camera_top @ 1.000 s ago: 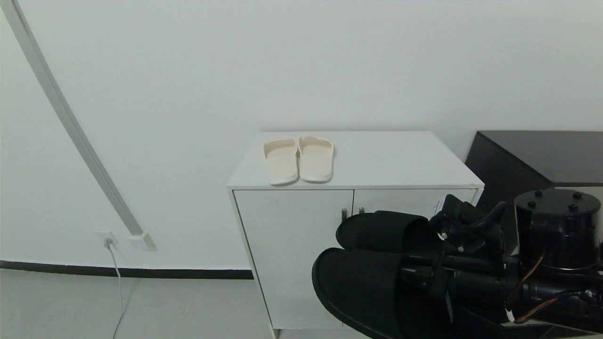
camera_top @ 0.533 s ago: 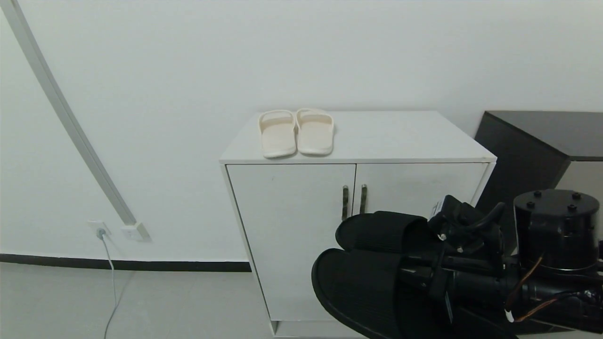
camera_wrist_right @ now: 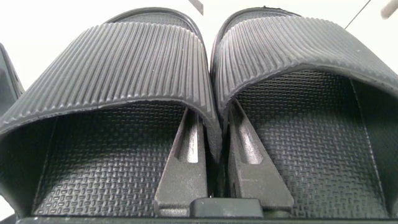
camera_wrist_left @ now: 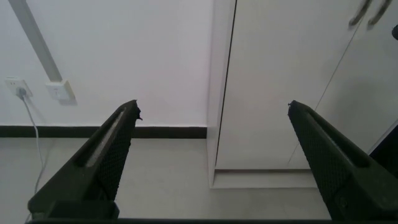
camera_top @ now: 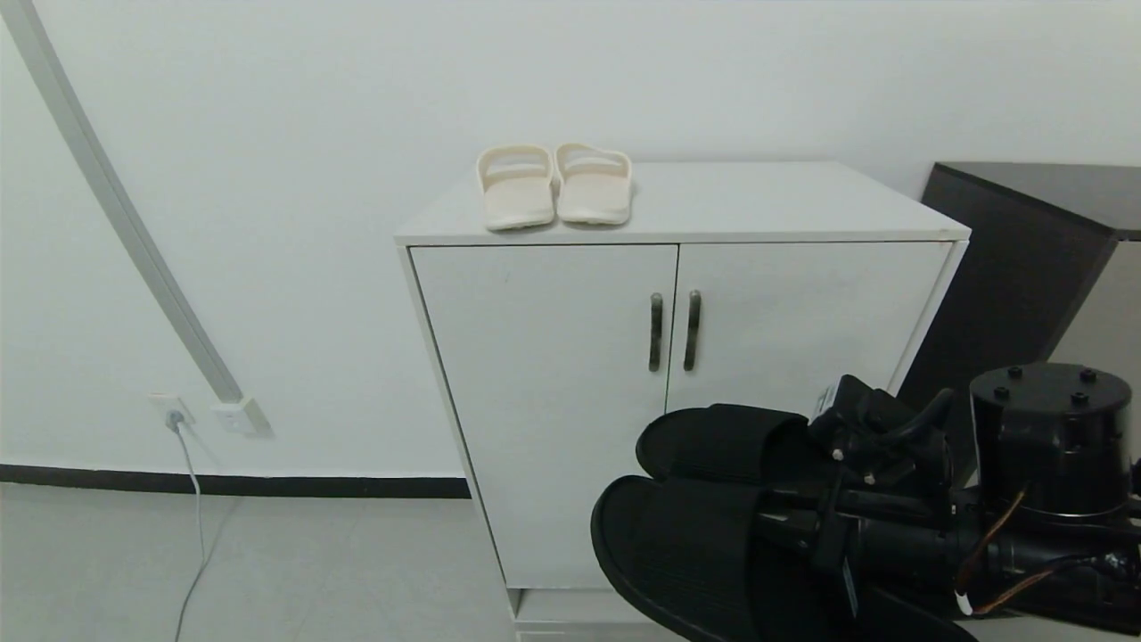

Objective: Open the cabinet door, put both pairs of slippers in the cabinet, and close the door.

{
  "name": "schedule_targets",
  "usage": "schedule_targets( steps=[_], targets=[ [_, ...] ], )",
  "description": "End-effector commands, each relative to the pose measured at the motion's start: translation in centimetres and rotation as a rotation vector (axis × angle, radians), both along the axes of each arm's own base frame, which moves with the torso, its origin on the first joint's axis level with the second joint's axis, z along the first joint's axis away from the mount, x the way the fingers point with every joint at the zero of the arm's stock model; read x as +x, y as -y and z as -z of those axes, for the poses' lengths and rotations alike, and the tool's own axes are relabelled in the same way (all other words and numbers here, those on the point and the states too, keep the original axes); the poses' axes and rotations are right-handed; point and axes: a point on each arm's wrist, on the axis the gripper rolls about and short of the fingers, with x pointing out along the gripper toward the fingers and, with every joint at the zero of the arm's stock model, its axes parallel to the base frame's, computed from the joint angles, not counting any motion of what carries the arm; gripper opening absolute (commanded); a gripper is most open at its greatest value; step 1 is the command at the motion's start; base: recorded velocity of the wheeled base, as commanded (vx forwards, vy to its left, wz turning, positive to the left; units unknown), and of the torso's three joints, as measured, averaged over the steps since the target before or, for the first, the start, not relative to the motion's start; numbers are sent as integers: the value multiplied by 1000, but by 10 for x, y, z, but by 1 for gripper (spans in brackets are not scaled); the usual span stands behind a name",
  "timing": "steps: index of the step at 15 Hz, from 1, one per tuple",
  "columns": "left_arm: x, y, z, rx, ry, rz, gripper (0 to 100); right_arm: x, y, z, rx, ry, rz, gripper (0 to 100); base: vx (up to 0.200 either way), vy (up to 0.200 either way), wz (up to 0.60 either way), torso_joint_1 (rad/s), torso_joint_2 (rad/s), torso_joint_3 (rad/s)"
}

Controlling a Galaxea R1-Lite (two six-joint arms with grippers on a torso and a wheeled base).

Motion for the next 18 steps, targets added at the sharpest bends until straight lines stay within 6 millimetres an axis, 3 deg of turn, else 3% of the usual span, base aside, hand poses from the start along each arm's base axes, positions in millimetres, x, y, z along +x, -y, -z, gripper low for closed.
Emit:
schedule_targets(
  steps=[1,10,15,18],
  targets=[
    [0,0,0,-1,-1,0,100,0,0,1,-3,-3,-2,0,0,0,0,-129,466,339],
    [0,0,0,27,-5,6,100,-3,2,3,0,-1,-4,0,0,0,0,-55,428,367],
    [7,1,-4,100,-86,65,100,-5,2,8,6,9,-15,0,0,0,0,-2,56,49],
    [16,2,-49,28,-93,91,100,-7,1,11,-7,9,-26,0,0,0,0,-1,19,12]
  ],
)
